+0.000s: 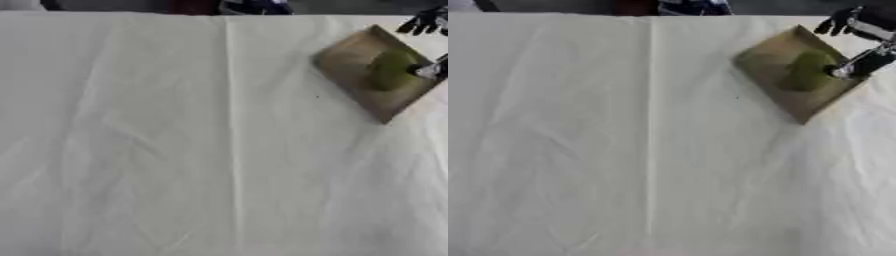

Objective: Pick up objects on the table and place them in the box.

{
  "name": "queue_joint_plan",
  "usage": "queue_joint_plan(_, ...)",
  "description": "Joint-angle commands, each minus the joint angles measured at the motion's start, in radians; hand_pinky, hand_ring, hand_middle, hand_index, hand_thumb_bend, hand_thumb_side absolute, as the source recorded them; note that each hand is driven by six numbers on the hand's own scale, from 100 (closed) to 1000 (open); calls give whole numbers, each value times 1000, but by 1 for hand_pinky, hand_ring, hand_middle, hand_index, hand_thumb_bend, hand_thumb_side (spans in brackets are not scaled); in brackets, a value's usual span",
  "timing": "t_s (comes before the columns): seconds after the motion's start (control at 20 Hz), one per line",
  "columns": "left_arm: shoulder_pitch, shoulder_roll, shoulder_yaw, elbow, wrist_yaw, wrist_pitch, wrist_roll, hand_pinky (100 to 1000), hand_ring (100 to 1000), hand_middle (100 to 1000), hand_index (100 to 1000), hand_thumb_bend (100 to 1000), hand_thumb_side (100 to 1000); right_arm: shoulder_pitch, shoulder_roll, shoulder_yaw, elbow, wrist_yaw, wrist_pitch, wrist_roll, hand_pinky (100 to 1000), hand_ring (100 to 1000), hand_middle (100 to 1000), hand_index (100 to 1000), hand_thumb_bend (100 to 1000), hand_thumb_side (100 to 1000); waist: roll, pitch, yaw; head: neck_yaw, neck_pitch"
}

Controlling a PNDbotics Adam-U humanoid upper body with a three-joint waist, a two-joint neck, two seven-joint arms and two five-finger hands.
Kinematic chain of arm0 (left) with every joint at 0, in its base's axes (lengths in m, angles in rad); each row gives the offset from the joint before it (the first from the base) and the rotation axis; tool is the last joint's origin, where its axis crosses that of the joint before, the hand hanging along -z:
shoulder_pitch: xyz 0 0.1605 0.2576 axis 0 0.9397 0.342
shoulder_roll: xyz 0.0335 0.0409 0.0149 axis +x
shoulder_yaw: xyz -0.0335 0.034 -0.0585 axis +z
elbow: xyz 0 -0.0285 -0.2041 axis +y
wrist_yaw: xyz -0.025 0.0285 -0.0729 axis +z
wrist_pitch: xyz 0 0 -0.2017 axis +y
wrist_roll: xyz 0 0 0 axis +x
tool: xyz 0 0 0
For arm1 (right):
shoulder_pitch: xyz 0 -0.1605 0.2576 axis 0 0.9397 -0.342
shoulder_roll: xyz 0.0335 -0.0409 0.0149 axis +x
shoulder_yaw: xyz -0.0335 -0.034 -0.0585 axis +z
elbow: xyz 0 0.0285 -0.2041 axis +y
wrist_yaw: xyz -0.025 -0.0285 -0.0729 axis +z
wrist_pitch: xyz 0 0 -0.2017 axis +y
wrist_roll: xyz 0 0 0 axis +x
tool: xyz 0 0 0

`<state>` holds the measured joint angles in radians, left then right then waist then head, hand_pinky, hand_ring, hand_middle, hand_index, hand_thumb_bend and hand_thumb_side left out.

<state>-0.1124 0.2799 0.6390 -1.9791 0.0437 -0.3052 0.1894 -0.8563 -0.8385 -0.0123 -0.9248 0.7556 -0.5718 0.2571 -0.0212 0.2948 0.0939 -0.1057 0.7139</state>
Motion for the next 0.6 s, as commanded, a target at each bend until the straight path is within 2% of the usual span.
queue_joint_plan(0.05, -1, 22, 13, -21, -6, 2, 3, 500, 578, 595, 708, 100, 322, -20, -66, -74, -93, -38, 13, -50, 705, 689, 684, 818, 377, 100, -1, -24, -6, 8, -2)
queue_joint_plan(0.2, 2, 21, 15, -21, -7, 3, 4, 500, 578, 595, 708, 100, 324, -33, -67, -149, -169, -84, 43, -97, 691, 652, 650, 796, 347, 100, -1, -28, -15, 15, 3)
queue_joint_plan(0.35, 2, 23, 15, -21, -8, 4, 5, 500, 579, 595, 708, 100, 321, -18, -61, -222, -246, -131, 47, -144, 694, 650, 653, 795, 312, 100, -2, -30, -20, 18, 4)
queue_joint_plan(0.4, 2, 23, 14, -21, -8, 4, 6, 501, 579, 596, 708, 100, 321, -12, -51, -243, -271, -146, 46, -159, 710, 663, 661, 795, 248, 100, -2, -31, -21, 18, 4)
queue_joint_plan(0.55, 0, 26, 12, -21, -9, 4, 6, 501, 579, 596, 708, 100, 318, 14, -14, -278, -348, -194, 40, -207, 743, 706, 694, 802, 145, 100, 0, -32, -23, 21, 2)
queue_joint_plan(0.6, 0, 27, 12, -21, -9, 3, 6, 501, 579, 596, 708, 100, 317, 23, -1, -279, -373, -209, 34, -222, 751, 721, 703, 803, 100, 170, 1, -32, -22, 22, 1)
